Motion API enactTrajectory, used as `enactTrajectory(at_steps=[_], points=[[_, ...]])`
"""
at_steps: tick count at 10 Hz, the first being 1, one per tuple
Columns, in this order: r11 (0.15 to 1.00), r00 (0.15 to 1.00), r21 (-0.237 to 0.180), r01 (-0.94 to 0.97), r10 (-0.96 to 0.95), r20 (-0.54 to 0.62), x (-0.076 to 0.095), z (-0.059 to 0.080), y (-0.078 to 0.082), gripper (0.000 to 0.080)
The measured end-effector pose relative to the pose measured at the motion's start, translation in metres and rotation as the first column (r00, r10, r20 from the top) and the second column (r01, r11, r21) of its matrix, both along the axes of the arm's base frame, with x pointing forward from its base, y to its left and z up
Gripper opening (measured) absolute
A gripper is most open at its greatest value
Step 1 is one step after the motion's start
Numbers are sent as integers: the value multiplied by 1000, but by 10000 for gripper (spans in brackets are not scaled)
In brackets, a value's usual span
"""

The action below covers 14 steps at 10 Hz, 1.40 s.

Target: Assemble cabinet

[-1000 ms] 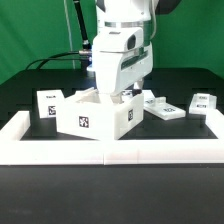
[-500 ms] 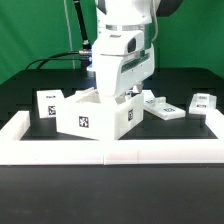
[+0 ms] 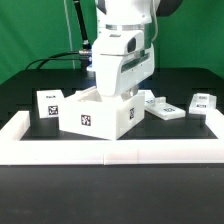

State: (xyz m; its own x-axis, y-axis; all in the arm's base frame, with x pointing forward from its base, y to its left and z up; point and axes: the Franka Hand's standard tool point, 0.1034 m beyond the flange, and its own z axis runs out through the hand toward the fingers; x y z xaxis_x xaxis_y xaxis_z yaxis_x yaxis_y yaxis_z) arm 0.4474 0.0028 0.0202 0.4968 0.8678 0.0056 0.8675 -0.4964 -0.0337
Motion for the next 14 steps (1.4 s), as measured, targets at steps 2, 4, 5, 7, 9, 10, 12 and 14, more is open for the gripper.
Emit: enactTrajectory(at_steps=[2,4,5,7,9,10,12,14], points=[[1000,1000,0,0,0,0,0,0,0,34],[1000,1000,0,0,0,0,0,0,0,34],[1000,1000,0,0,0,0,0,0,0,34],[999,999,-2,-50,50,-4,2,1,-1,35],[984,983,-3,-180,180,-17,16,5,-4,35],[978,978,-1,-208,208,-23,18,5,-5,35],[975,974,0,-223,223,-24,20,5,-4,35],[975,974,0,-223,223,-24,20,5,-4,35]])
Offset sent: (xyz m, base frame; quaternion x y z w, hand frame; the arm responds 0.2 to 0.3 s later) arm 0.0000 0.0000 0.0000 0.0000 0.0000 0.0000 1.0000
